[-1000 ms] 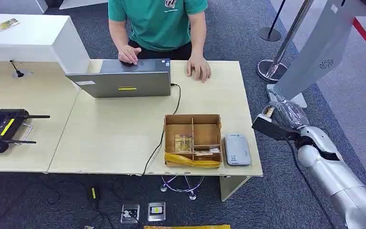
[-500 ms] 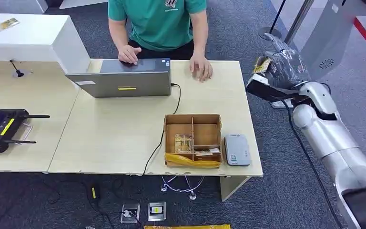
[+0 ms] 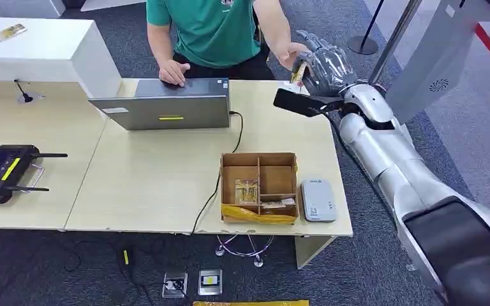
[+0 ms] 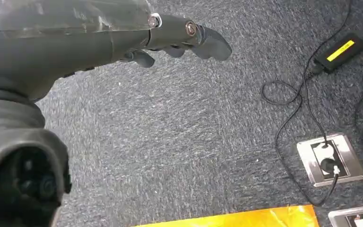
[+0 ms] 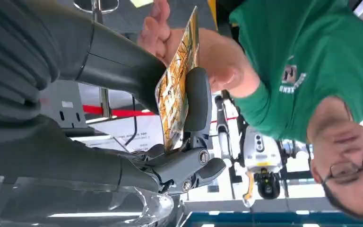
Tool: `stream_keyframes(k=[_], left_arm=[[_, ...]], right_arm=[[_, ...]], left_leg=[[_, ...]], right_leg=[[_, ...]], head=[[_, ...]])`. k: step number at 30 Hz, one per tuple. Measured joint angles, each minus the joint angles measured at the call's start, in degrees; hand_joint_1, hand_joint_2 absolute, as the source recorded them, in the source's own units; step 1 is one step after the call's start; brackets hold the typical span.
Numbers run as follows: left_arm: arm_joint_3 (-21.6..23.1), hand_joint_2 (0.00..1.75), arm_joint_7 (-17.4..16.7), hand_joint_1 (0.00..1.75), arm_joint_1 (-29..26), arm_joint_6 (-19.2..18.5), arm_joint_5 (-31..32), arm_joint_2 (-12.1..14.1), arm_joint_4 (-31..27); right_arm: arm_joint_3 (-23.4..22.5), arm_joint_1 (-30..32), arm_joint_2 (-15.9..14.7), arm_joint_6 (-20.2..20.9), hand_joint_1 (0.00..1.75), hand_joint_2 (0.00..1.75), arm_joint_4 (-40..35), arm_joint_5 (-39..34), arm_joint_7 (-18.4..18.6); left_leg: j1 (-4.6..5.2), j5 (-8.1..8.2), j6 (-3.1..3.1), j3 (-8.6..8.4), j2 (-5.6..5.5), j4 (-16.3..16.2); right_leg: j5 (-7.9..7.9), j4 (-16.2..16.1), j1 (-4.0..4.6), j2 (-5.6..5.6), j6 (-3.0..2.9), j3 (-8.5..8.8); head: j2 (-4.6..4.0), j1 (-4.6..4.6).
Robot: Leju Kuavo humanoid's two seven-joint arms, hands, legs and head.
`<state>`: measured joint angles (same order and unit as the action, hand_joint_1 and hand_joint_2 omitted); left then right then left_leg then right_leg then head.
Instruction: Pass the card to the sensor for recognition and then transmit it.
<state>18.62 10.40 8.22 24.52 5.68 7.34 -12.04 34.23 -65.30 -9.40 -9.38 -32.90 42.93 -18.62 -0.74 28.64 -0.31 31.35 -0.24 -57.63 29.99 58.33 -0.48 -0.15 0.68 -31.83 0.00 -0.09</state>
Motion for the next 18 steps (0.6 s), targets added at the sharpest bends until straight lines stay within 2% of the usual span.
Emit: stream_keyframes(k=[9, 10, 11, 12, 13, 18], left_arm=[[1.03, 0.00, 0.00, 0.00, -0.05, -0.09, 0.29, 0.26, 0.00], [1.25, 0.00, 0.00, 0.00, -0.05, -0.11, 0.33, 0.26, 0.00], [1.46, 0.00, 0.00, 0.00, -0.05, -0.11, 0.35, 0.28, 0.00], [1.51, 0.00, 0.00, 0.00, -0.06, -0.09, 0.37, 0.28, 0.00], [1.53, 0.00, -0.02, 0.00, -0.07, -0.09, 0.37, 0.28, 0.00], [1.92, 0.00, -0.42, 0.00, -0.13, 0.07, 0.59, 0.26, 0.00]], right_arm=[[1.42, -0.42, 3.41, 0.92, 1.75, 1.75, 4.44, 0.63, 0.66], [1.58, -0.42, 3.52, 0.96, 1.50, 1.75, 4.74, 0.74, 0.81], [1.66, -0.42, 3.52, 0.96, 0.44, 1.75, 4.98, 0.88, 0.92], [1.71, -0.42, 3.54, 0.94, 0.28, 1.75, 5.14, 0.94, 1.01], [1.73, -0.42, 3.63, 0.90, 0.00, 1.75, 5.31, 1.12, 1.14], [1.77, -0.41, 3.63, -0.29, 0.00, 1.75, 6.10, 1.92, 1.99]], left_leg=[[0.02, 0.00, 0.00, -0.02, 0.01, -0.01], [0.02, 0.00, 0.00, -0.02, 0.02, -0.01], [0.02, 0.00, 0.00, -0.02, 0.02, -0.02], [0.02, 0.00, 0.00, -0.03, 0.02, -0.02], [0.02, 0.00, 0.00, -0.03, 0.02, -0.02], [0.01, 0.00, 0.00, -0.05, 0.03, -0.02]], right_leg=[[0.00, -0.01, -0.02, 0.02, 0.00, 0.00], [0.00, -0.01, -0.02, 0.02, 0.00, 0.00], [0.00, -0.01, -0.02, 0.02, 0.00, 0.00], [0.00, -0.01, -0.02, 0.02, 0.00, 0.01], [0.00, -0.01, -0.02, 0.01, 0.00, 0.00], [0.00, -0.01, -0.02, 0.06, 0.00, -0.01]], head=[[0.00, 0.00], [0.00, -0.02], [0.00, 0.00], [0.00, -0.02], [0.00, 0.00], [0.00, 0.00]])
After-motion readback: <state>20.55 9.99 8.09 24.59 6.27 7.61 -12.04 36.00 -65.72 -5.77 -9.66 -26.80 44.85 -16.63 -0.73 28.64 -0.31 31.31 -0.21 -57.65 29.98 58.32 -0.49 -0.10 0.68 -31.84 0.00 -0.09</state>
